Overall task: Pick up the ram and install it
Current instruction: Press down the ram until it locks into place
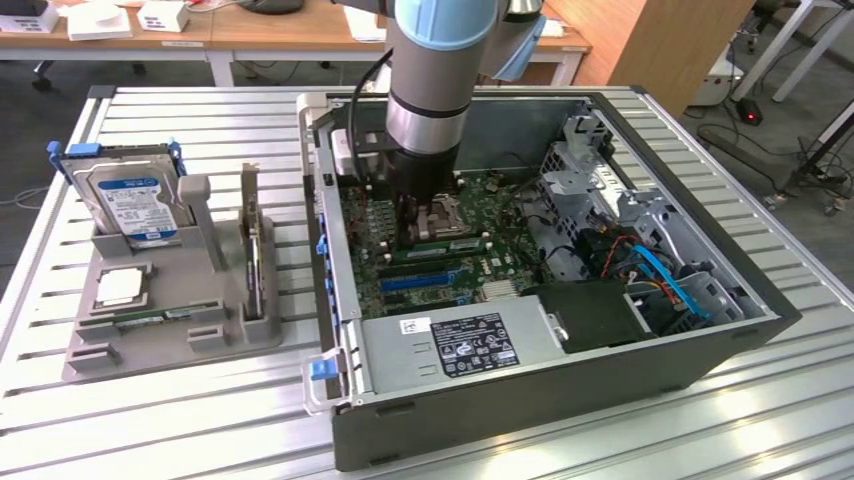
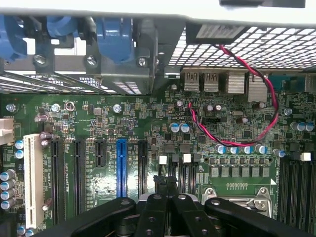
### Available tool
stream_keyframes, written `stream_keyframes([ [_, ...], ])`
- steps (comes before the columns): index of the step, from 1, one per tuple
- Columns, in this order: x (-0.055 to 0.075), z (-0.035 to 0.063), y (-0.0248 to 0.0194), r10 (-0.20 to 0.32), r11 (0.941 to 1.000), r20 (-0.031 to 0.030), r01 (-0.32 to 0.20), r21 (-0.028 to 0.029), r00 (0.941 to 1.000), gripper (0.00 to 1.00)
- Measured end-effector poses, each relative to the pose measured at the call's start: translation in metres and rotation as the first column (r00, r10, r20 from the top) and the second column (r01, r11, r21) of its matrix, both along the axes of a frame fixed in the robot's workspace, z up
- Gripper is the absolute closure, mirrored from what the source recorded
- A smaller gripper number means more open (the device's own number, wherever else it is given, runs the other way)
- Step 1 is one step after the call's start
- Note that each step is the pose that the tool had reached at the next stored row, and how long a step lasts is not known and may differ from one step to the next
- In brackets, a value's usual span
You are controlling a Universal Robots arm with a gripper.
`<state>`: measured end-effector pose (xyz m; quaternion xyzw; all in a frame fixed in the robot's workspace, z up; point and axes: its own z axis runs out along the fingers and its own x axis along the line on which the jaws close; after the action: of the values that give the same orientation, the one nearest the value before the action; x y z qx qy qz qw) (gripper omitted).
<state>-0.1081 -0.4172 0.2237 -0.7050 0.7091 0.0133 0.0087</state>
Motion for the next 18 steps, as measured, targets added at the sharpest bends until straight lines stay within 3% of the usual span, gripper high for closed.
stream_keyframes([
  [11,0.0003,-0.0013,-0.0003,0.0,1.0,-0.0001,0.0,0.0003,1.0,0.91],
  [18,0.0041,0.0001,-0.0002,0.0,1.0,-0.0121,0.0,0.0004,0.9999,0.91],
])
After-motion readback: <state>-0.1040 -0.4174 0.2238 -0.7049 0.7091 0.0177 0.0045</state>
